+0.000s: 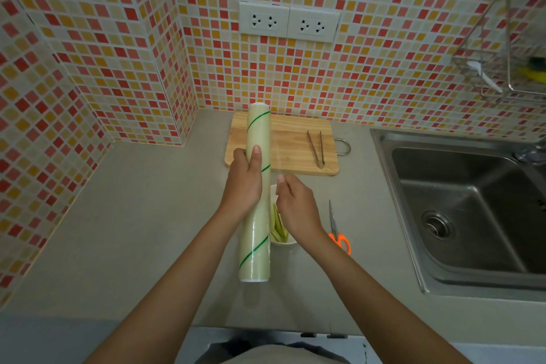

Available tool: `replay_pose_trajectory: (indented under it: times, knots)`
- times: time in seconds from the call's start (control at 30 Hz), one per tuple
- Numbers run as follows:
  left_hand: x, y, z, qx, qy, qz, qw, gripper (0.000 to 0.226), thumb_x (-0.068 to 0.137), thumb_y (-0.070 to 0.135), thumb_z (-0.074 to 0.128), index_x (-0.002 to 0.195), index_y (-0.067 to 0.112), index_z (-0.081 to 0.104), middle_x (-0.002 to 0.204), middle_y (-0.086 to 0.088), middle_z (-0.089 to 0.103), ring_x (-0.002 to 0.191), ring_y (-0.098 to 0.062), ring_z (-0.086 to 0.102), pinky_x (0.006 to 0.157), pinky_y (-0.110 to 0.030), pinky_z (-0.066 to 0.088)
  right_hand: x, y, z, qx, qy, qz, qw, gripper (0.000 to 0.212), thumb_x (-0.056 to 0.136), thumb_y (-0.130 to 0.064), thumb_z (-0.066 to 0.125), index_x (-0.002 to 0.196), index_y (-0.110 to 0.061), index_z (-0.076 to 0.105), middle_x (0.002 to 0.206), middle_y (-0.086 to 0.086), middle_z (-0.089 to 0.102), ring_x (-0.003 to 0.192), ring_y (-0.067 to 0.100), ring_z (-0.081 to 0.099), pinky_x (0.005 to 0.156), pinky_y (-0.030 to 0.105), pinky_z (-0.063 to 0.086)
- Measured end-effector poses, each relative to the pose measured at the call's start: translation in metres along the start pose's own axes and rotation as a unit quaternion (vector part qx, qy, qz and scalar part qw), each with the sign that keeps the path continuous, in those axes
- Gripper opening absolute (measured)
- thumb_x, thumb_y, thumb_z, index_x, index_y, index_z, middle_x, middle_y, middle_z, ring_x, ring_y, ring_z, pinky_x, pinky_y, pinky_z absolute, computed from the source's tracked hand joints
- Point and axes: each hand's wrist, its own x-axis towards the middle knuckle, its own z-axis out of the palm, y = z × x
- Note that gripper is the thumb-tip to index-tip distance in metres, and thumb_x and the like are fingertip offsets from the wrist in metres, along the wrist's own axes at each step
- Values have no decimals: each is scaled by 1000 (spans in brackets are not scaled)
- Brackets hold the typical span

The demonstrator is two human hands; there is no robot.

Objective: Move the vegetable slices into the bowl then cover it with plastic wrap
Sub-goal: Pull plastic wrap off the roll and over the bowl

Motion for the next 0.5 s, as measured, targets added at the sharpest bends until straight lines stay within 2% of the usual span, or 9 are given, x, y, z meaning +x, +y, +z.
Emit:
replay_pose_trajectory:
  times: [0.1, 0.2, 0.33, 0.5]
  knots:
    - [0, 1, 2, 22, 10, 6, 1000, 37, 99, 49, 27, 102, 15, 41, 92, -1, 53, 76, -8, 52, 59, -26, 36, -7, -3, 7, -68, -9, -5, 998, 40, 100, -39, 35, 64, -20, 36, 57, -7, 44, 53, 10, 41, 51, 30, 30]
    - [1, 2, 3, 46, 17, 9, 999, 37, 99, 49, 27, 101, 15, 41, 96, -4, 54, 78, -16, 54, 62, -32, 36, -8, -3, 10, -122, -1, -18, 992, 39, 101, -25, 33, 62, -25, 27, 56, -8, 39, 51, 8, 37, 47, 27, 21]
    - [1, 1, 2, 56, 28, 12, 998, 37, 99, 48, 28, 99, 14, 41, 98, -7, 56, 81, -22, 56, 66, -34, 38, -3, -5, 5, -146, -27, -13, 989, 29, 102, -20, 32, 74, -13, 38, 62, -1, 45, 62, 22, 44, 55, 31, 29]
    - [-1, 4, 5, 81, 45, 12, 996, 43, 99, 49, 29, 109, 10, 44, 108, -10, 55, 85, -23, 56, 72, -37, 44, -1, -5, 0, -152, -35, -9, 988, 27, 103, -20, 33, 84, -8, 49, 75, 8, 53, 67, 23, 48, 59, 32, 33]
